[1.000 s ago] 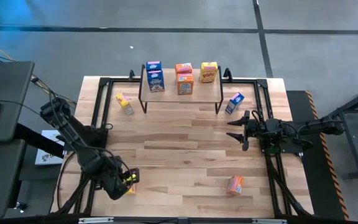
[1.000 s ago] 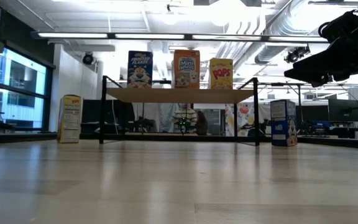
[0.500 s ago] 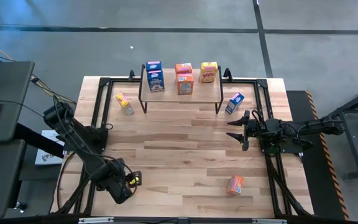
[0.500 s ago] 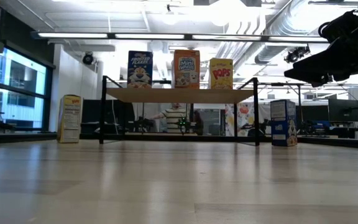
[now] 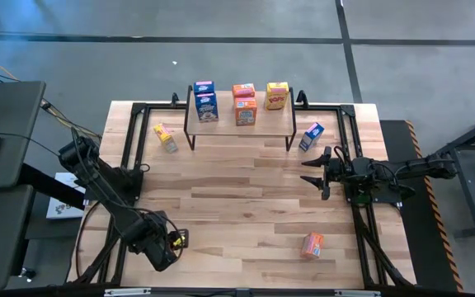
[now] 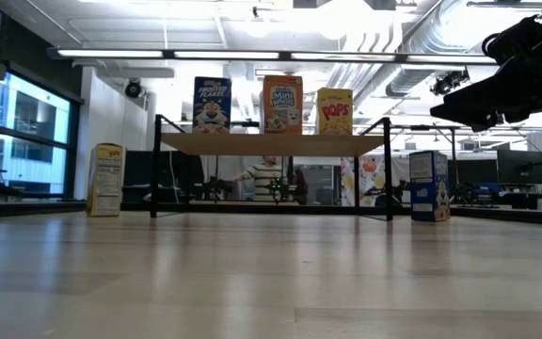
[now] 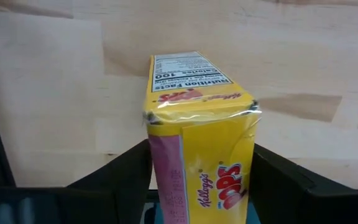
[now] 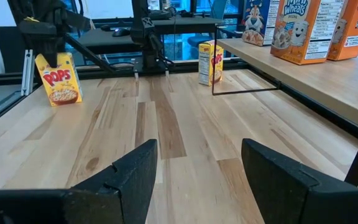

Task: Stack cereal on shelf
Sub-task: Put the bottom yellow cereal box aligned with the other yellow cereal box on the shelf

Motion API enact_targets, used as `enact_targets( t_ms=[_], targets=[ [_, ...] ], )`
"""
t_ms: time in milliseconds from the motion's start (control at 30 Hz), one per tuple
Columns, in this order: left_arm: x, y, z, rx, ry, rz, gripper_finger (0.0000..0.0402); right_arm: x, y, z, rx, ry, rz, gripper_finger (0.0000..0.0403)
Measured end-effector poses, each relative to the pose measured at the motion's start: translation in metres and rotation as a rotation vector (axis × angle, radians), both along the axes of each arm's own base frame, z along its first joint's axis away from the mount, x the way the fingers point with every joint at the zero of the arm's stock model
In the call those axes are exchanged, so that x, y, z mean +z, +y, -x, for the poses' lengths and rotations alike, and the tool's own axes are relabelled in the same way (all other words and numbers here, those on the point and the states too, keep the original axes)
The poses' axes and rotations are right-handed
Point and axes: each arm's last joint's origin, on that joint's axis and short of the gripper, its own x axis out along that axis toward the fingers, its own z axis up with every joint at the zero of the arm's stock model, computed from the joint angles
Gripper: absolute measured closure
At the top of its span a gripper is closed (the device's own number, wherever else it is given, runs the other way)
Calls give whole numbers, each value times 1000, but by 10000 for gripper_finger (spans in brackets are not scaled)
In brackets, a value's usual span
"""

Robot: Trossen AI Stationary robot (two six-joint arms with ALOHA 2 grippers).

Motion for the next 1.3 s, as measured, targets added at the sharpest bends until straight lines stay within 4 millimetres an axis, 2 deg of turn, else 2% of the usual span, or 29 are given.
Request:
enact_targets(
  t_ms=[367, 667, 967, 1300],
  targets=[
    [0, 0, 0, -28, -12, -14, 234, 0, 0, 0, 0, 0, 0, 175],
    [6, 11, -6, -119, -37, -20, 241, 0, 0, 0, 0, 0, 0, 175],
    [21, 48, -22, -311, -97, -103, 241, 0, 0, 0, 0, 0, 0, 175],
    [32, 113, -50, -577, -147, -257, 241, 0, 0, 0, 0, 0, 0, 175]
  ],
)
